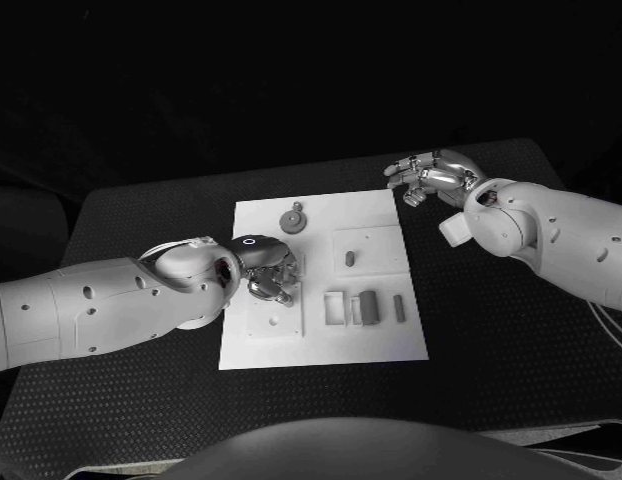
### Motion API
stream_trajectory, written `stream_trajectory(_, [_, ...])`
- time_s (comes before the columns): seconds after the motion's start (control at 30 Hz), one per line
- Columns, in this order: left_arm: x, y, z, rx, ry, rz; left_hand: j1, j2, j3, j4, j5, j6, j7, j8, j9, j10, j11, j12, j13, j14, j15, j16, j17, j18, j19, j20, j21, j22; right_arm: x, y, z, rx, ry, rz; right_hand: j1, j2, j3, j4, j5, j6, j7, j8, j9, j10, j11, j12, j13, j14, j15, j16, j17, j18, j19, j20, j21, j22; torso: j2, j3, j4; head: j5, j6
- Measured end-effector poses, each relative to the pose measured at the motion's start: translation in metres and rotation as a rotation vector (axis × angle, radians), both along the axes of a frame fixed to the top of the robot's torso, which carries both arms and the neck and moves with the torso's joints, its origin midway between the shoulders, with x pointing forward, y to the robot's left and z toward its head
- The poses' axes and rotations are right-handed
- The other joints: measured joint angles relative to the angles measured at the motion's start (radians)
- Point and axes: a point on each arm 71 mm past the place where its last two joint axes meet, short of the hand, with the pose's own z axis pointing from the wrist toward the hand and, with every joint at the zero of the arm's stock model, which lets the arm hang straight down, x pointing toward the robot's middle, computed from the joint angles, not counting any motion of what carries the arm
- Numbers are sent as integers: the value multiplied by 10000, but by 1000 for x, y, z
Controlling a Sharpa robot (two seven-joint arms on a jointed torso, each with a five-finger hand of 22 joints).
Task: Assemble the parts on the task board
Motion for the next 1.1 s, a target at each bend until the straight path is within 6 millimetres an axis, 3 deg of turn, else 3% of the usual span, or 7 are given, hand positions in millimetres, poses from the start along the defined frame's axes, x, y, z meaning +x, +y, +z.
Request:
stream_trajectory(0.37, [1,5,0,16,15,134,-255,-357,-81,-1,0,-203,11,-87,-107,-63,-10,39,49,0,0,0,10,1,-1,1,0,-1,0,-1,0,-11,-6,-4,0,0,0,0,0,13,-19,0,-7,0,0,0,-9,0,0,0,-8,0,-1,2,0,0,0,3,6,-3,0])
stream_trajectory(0.7, [3,25,1,-166,1,625,-471,-730,-80,-1,0,-385,63,-134,-164,-383,93,-22,48,-183,75,-116,-58,2,-148,68,-124,-71,-1,-1,0,-191,-91,38,0,0,0,0,0,-46,24,0,-26,0,0,0,-15,0,0,0,-8,0,-2,3,0,0,0,-10,7,24,0])
stream_trajectory(1.1, [-1,48,3,-1046,632,1164,-453,-799,4,-29,0,-365,172,-72,-170,-998,261,-247,1,-452,231,-317,-141,4,-416,193,-330,-170,-1,-2,1,-1140,-571,276,2,-2,-4,-4,0,-47,22,0,-28,0,0,0,-18,0,0,40,-8,0,-4,4,0,0,-3,-11,6,20,0])
